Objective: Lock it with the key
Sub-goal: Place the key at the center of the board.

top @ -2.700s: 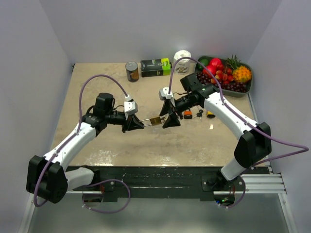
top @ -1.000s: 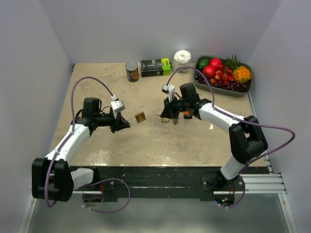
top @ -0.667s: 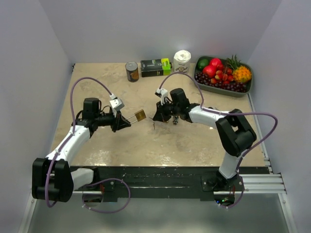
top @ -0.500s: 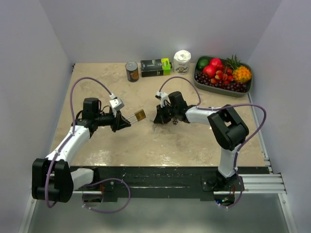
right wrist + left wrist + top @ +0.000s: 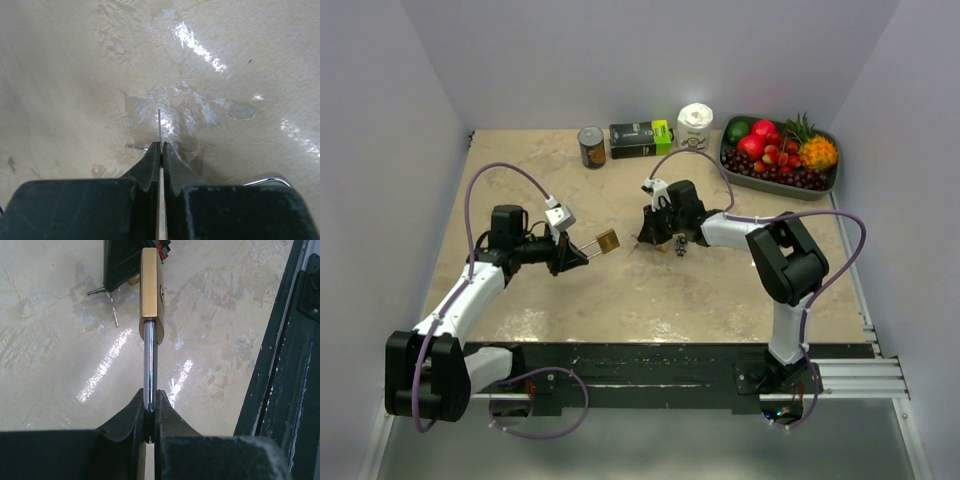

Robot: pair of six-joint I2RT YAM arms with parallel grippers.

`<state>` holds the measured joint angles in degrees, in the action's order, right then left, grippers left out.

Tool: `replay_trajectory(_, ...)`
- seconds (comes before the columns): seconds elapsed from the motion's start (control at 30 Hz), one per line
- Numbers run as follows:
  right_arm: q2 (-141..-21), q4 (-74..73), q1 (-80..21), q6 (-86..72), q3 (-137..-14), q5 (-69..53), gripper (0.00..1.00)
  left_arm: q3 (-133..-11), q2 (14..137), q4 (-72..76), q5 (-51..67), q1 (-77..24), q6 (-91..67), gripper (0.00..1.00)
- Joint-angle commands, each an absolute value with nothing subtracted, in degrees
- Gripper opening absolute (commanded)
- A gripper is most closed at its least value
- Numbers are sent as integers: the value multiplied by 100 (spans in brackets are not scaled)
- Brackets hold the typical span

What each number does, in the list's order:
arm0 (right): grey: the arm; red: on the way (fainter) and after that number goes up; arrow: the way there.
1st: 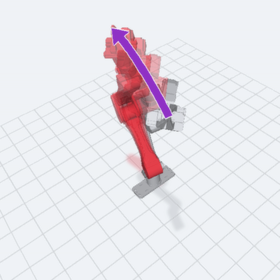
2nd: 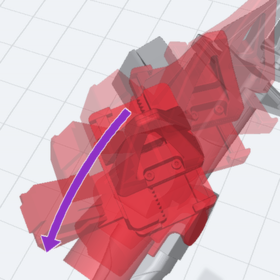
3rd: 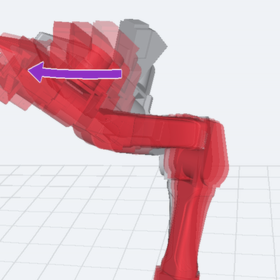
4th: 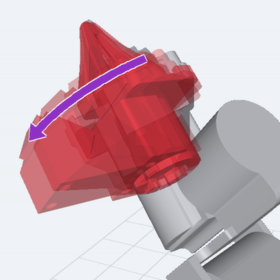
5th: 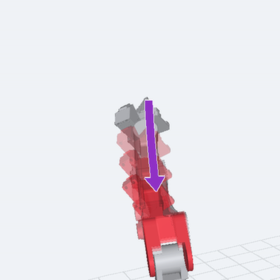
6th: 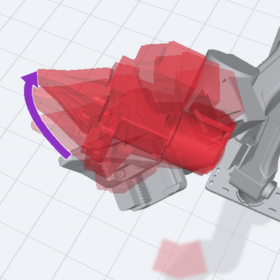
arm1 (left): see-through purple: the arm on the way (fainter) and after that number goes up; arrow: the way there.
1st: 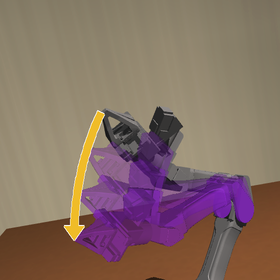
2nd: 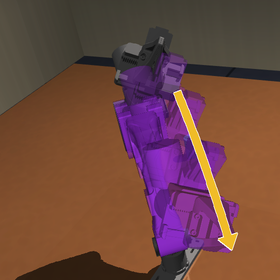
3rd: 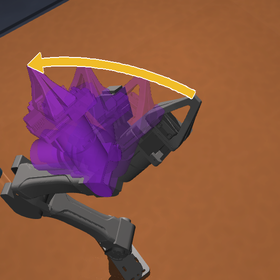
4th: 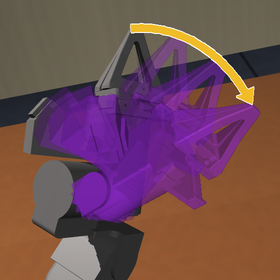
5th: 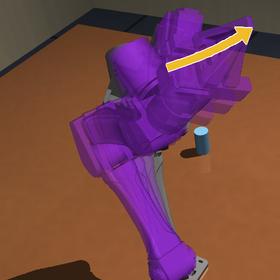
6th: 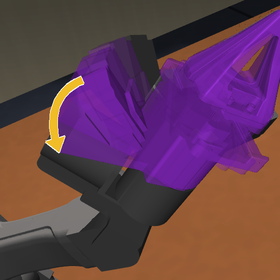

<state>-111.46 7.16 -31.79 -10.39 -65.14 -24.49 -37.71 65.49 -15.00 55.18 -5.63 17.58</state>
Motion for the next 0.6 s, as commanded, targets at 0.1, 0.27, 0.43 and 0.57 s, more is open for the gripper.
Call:
replay_trajectory(0.1,-11259,668,-3111,-756,-6882,-2276,21,-3937,6574,-1327,5722,-519,1986,0)
replay_trajectory(0.27,-11084,615,-3103,-581,-7040,-2557,58,-4078,6706,-1608,5687,-519,2293,0)
replay_trajectory(0.43,-10688,335,-3094,252,-7181,-3617,74,-4560,6977,-2423,5870,-519,3283,0)
replay_trajectory(0.57,-10415,-1222,-3085,2503,-7356,-4943,77,-4948,7277,-3434,6038,-519,4585,0)
